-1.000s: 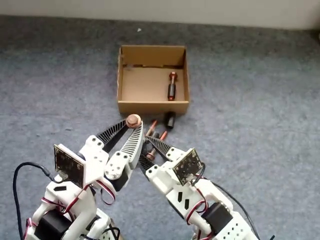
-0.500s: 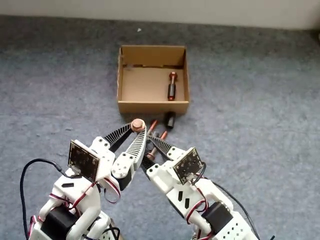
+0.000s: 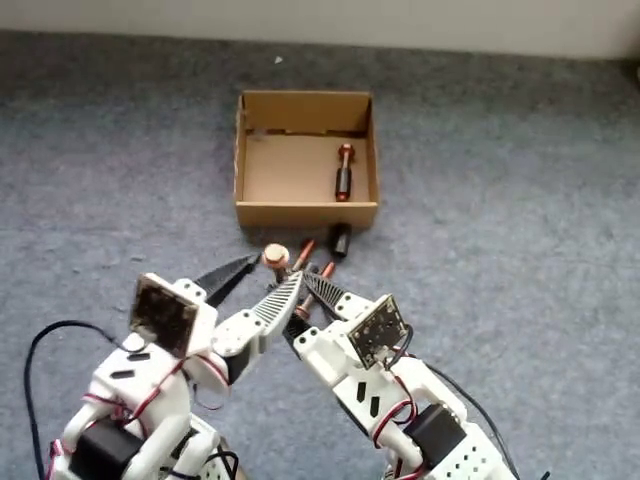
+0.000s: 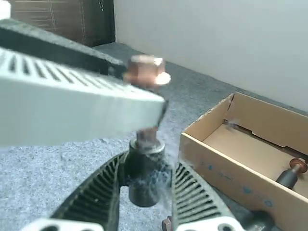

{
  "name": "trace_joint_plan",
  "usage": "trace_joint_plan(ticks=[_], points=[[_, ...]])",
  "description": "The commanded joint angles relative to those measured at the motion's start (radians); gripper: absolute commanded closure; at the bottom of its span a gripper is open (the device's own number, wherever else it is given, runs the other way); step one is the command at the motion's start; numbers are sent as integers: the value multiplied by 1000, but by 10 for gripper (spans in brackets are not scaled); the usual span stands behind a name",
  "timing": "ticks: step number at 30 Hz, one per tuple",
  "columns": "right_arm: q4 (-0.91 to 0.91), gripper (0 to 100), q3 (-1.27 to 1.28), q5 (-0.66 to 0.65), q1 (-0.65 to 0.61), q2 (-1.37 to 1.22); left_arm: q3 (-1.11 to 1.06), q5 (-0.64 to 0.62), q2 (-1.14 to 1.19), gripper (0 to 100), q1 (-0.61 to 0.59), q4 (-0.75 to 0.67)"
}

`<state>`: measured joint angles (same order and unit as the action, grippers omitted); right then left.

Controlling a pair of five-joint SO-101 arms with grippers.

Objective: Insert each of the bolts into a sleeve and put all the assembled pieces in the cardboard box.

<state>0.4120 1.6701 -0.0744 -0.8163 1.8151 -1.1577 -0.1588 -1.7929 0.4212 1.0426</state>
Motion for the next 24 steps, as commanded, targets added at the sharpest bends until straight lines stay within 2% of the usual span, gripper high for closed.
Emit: trace_joint_plan(ticks=[1,4,7,10,16,20,24], points=[[-30,993,10,-3,51,21,177,8,-2,757,-120,126],[-27,993,10,-2,104,21,252,9,-2,752,-219,212],[-24,993,7,-2,133,19,251,11,-2,753,-348,241],[-22,993,1,-2,160,18,182,11,-2,754,-489,233],[-19,993,-50,-8,245,13,-5,20,-2,755,-676,233],[16,993,-163,-11,274,-19,-185,110,-2,755,-811,153],[-18,993,-328,-11,282,-251,-361,137,-2,755,-880,29]])
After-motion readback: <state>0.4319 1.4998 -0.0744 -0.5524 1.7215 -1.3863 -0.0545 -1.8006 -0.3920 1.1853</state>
